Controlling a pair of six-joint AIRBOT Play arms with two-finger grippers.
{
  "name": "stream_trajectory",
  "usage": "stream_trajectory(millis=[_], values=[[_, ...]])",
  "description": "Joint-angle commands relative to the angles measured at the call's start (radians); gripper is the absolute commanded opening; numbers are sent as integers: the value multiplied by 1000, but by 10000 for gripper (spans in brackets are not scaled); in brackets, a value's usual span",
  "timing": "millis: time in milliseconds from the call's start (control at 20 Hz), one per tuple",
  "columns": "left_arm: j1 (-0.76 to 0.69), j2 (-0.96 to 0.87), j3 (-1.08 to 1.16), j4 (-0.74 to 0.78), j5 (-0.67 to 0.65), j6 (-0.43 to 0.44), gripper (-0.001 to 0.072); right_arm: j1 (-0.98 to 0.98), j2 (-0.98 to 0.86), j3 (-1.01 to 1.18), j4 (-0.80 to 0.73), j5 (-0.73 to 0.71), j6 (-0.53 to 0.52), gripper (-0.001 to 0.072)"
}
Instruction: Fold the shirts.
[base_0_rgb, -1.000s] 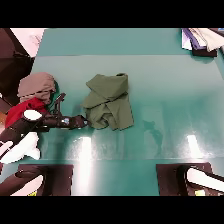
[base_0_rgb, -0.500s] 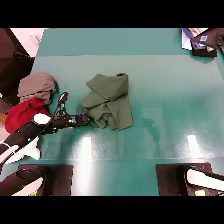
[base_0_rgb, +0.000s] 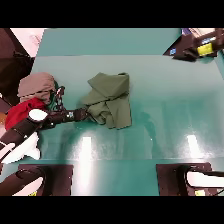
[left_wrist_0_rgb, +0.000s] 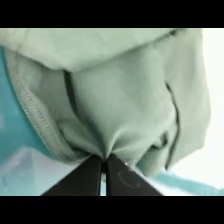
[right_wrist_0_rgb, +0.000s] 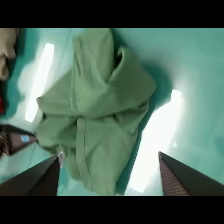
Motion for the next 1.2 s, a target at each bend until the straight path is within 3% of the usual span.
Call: stream_trajectory(millis=[0,200,600,650,700,750,850,1000,1150], values=[[48,17,97,121,-149,1,24,75,-131,1,-8,-7,29,550],[48,17,153,159,-204,1,24,187,-291,1,-71,-171,53,551],[48,16,154,166,-204,-34,24,318,-434,1,-34,-394,51,551],[48,16,154,166,-204,-36,24,332,-434,1,-31,-416,51,457],[48,16,154,167,-205,-47,24,340,-433,2,-31,-426,27,189],[48,16,158,171,-203,-63,24,339,-429,1,-31,-419,2,16],[48,19,214,257,-211,-112,23,323,-389,1,-75,-390,-2,13],[48,85,428,520,-310,-216,23,265,-203,2,-228,-266,-2,13],[48,186,725,657,-468,-226,23,174,35,2,-293,-101,-5,13]])
